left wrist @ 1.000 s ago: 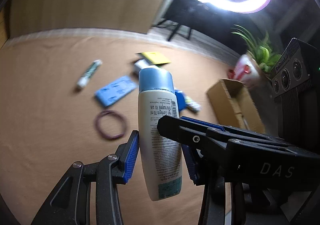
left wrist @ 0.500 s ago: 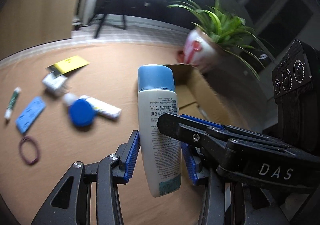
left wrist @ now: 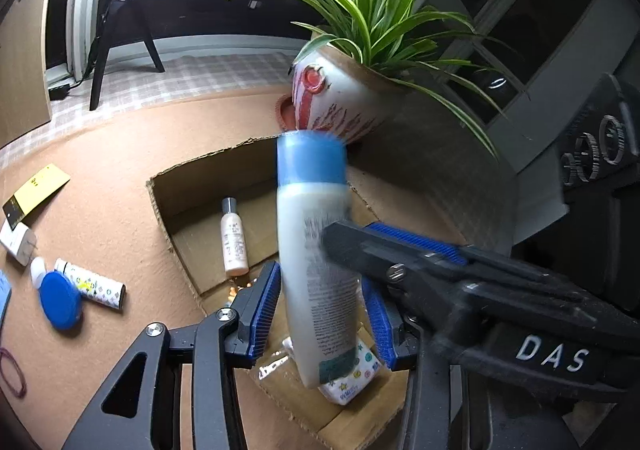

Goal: Organize objects
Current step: 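Carry the white bottle into the cardboard box and open both grippers, then grasp the blue round lid with the right gripper while the left grasps the purple rubber band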

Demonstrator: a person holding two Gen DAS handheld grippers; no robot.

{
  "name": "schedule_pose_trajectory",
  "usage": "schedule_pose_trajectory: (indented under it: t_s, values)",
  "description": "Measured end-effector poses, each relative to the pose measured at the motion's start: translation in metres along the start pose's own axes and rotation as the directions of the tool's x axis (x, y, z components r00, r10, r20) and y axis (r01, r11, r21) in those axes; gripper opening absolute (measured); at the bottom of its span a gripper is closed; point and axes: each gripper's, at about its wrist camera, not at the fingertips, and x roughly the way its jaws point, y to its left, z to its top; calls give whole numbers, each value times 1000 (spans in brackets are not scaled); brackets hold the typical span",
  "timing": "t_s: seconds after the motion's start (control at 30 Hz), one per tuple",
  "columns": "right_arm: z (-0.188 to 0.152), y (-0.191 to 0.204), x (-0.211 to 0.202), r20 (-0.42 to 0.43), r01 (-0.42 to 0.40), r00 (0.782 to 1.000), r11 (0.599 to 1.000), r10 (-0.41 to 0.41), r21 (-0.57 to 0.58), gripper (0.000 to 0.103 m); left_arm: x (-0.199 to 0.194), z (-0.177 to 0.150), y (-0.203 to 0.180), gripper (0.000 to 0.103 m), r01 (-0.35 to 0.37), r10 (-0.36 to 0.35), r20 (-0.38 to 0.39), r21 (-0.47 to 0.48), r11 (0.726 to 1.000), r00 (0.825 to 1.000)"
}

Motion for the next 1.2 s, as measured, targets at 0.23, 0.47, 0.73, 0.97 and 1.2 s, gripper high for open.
schedule_pose_trajectory:
  t_s: [0.23,0.47,0.73,0.97,1.2]
  values:
    - [-3,-4,-5,31,-1,1000,1000,1,-2,64,-5,-1,17,68,-45,45,5,-26,999,999]
    - [-22,17,-4,39,11,999,997,-8,-81,65,-27,-14,37,68,-79,79,15,-36,996,997]
    - [-31,46,-8,79,-30,996,989,41,-142,65,-57,-38,77,68,-126,128,10,-88,988,992]
    - [-35,83,16,-46,-88,996,974,80,-207,65,-82,-62,133,68,-199,200,-6,-157,967,980]
    - [-35,118,49,-149,-168,980,957,135,-237,65,-109,-77,202,67,-273,277,-22,-254,928,961]
